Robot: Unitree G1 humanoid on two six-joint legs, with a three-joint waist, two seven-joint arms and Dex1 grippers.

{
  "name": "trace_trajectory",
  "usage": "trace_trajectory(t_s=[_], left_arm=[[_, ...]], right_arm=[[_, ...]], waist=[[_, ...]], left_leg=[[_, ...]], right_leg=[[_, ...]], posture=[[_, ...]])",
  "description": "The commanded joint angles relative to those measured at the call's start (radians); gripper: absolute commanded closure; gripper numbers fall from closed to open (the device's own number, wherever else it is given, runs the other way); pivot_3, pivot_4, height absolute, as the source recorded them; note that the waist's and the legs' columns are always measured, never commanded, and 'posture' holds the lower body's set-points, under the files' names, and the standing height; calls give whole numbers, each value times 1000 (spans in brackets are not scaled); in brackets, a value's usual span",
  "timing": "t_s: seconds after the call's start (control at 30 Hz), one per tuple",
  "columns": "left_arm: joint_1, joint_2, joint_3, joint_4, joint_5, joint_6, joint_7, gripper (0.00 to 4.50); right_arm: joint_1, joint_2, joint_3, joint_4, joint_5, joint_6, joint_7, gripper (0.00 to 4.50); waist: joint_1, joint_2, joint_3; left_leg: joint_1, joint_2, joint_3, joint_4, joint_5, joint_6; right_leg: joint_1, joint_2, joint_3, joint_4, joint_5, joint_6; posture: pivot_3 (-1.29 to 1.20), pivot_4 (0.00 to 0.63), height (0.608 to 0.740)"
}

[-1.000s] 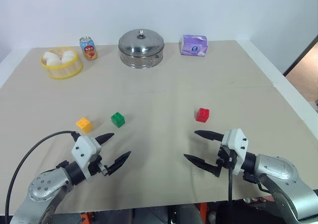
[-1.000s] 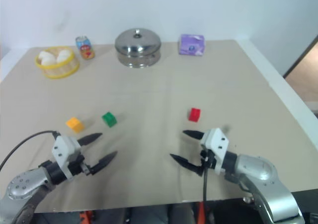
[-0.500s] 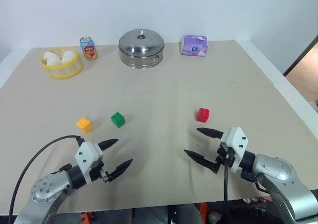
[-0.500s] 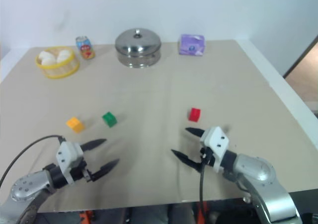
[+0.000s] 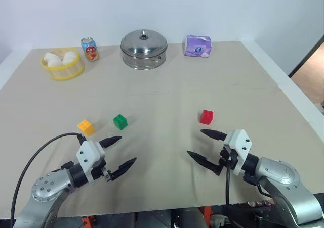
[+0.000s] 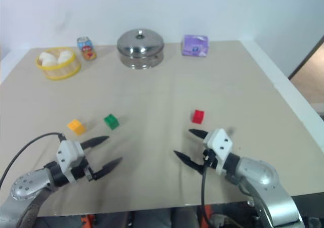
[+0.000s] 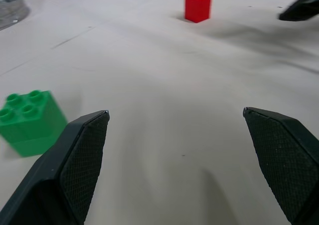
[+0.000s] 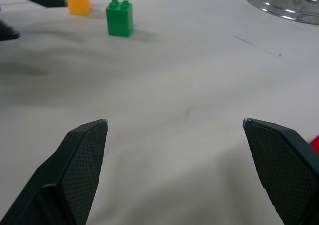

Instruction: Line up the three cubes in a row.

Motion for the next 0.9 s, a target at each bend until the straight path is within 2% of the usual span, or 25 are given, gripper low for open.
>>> trace_trajectory(t_s=[0.03, 0.2, 0.4, 0.57, 0.67, 0.9], left_arm=[[-30, 45, -23, -21, -9, -16, -62, 49], [-90, 82, -47, -22, -40, 37, -101, 49], [-128, 98, -63, -26, -74, 91, -123, 49], [-151, 100, -67, -27, -82, 113, -125, 49], [-149, 100, -66, -28, -79, 114, -126, 49], [-138, 100, -60, -36, -91, 117, -133, 49]], right_arm=[[-98, 1, -70, 13, 33, 37, -52, 4], [-285, -4, -90, 166, 9, 101, -116, 4], [-412, 6, -36, 314, -54, 125, -142, 4], [-439, 32, -27, 391, -68, 109, -139, 4], [-440, 32, -39, 433, -69, 106, -130, 4], [-422, 7, -11, 468, -93, 61, -41, 4]], waist=[[0, 0, 0], [-1, 0, 0], [-2, 0, 0], [-2, 0, 0], [-2, 0, 0], [-2, 0, 0]], left_leg=[[0, 0, 0, 0, 0, 0], [0, 0, 0, 2, 0, 0], [0, 1, 0, 0, 0, 1], [0, 3, 0, -1, 0, 1], [0, 4, 1, 0, 0, 1], [1, 8, 1, 0, 0, 1]], right_leg=[[0, 0, 0, 0, 1, 0], [0, 1, 0, 0, 2, -1], [-1, 3, 2, 0, 2, -1], [-1, 5, 2, 0, 3, 2], [-1, 5, 2, 0, 2, -2], [-1, 9, 2, 0, 3, -4]], posture=[[0, 150, 740], [0, 150, 740], [0, 150, 740], [0, 150, 740], [0, 150, 740], [0, 150, 740]])
